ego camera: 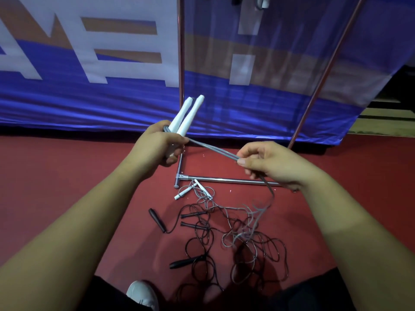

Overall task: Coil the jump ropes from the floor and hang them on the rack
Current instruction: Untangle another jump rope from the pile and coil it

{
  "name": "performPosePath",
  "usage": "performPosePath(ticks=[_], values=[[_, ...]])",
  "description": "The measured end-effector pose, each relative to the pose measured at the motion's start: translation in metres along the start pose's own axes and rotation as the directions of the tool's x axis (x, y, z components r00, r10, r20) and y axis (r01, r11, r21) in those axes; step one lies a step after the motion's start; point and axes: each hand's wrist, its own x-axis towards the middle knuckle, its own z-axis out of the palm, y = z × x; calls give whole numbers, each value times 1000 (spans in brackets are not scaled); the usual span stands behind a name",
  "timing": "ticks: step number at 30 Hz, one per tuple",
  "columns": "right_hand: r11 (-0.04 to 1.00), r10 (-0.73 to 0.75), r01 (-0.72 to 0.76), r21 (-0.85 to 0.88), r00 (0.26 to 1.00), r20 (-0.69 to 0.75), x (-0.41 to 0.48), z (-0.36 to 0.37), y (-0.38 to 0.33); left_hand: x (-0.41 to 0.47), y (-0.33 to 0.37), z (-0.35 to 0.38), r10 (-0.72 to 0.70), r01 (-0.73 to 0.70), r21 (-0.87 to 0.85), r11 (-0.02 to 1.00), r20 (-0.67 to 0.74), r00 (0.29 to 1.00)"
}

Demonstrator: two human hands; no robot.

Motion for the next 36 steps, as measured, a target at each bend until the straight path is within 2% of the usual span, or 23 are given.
performPosePath(ticks=[2, 5, 8, 12, 14, 18, 20, 25, 28, 30, 32, 34, 36], values=[[999, -1, 0, -35, 1000, -9, -1, 2, 0, 1, -4, -1, 31, -29, 71, 997, -20, 999], [1000, 12, -11, 27, 1000, -23, -1, 2, -1, 4, -11, -7, 104, -94, 310, 946, -15, 994], [995, -27, 28, 98, 1000, -10, -5, 3, -9, 7, -16, -15, 201, -160, 582, 797, -5, 980], [995, -104, 104, 6, 994, 24, -12, 19, -23, 10, -22, -14, 302, -212, 791, 574, 36, 953], [993, -117, 117, 1, 993, 18, -12, 26, -27, 9, -28, -7, 279, -214, 870, 444, 92, 956], [991, -127, 123, -47, 986, -110, -11, 27, -30, 5, -41, 13, 102, -243, 947, 208, 227, 969], [987, -146, 132, -91, 974, -175, -12, 21, -31, 2, -44, 24, 50, -303, 940, 155, 299, 953], [977, -199, 165, -136, 937, -288, -10, 3, -27, -9, -40, 43, 46, -502, 855, 128, 501, 864], [980, -182, 144, -135, 926, -332, -5, -1, -18, -15, -37, 41, 51, -646, 748, 151, 647, 761], [987, -158, 136, -88, 925, -345, -1, -3, -12, -20, -33, 40, 129, -722, 655, 221, 714, 688], [991, -132, 132, -23, 931, -341, 5, -6, -5, -22, -27, 39, 217, -749, 582, 317, 724, 655], [992, -123, 124, -14, 949, -291, 9, -8, 1, -22, -22, 40, 294, -733, 517, 442, 688, 663], [989, -126, 105, -108, 968, -216, 11, -10, 5, -23, -20, 39, 313, -635, 418, 650, 615, 724]])
